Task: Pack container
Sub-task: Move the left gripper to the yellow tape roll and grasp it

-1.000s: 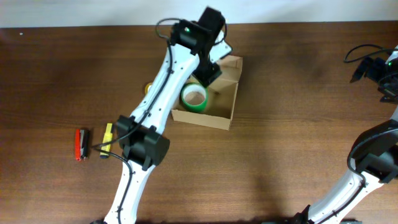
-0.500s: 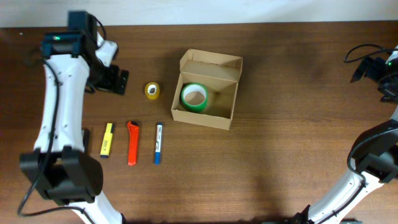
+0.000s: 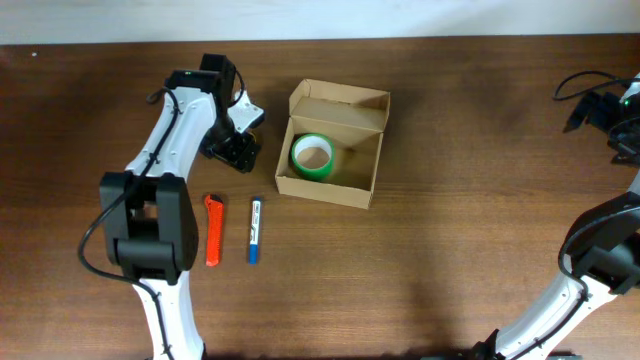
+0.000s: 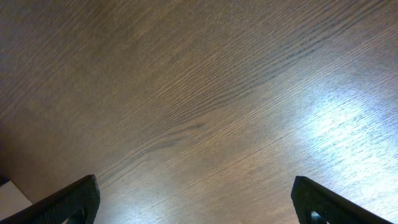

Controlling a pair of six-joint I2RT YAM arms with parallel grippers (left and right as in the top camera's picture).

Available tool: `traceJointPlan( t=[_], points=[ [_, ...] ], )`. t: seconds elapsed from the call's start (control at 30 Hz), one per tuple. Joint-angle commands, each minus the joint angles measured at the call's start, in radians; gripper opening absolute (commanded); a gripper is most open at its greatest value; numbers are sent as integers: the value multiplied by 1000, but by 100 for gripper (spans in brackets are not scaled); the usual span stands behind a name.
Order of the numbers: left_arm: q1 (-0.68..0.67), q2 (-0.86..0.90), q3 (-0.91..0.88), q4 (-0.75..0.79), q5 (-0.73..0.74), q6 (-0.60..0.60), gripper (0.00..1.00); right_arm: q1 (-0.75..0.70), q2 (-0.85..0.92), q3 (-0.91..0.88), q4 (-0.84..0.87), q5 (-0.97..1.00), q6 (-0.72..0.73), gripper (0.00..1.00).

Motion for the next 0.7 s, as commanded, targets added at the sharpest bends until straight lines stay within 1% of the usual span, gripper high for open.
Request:
traceJointPlan(
  t=[0.0, 0.07, 0.23, 0.33, 0.53, 0.67],
  points=[
    [-14, 22, -2, 44, 0, 60, 82, -3, -39, 0, 0, -5, -7, 99],
    [-14, 28, -2, 77, 4, 60, 82, -3, -39, -1, 0, -5, -7, 99],
    [-38, 99, 2, 92, 5, 66, 82, -3, -39, 0, 0, -5, -7, 99],
    [-59, 112, 5, 124, -5, 71, 82, -3, -39, 0, 0, -5, -7, 99],
    [-53, 112, 75, 127, -56, 55, 82, -3, -39, 0, 0, -5, -7, 100],
    [-57, 112, 132, 120, -47, 56, 82, -3, -39, -1, 0, -5, -7, 99]
  ],
)
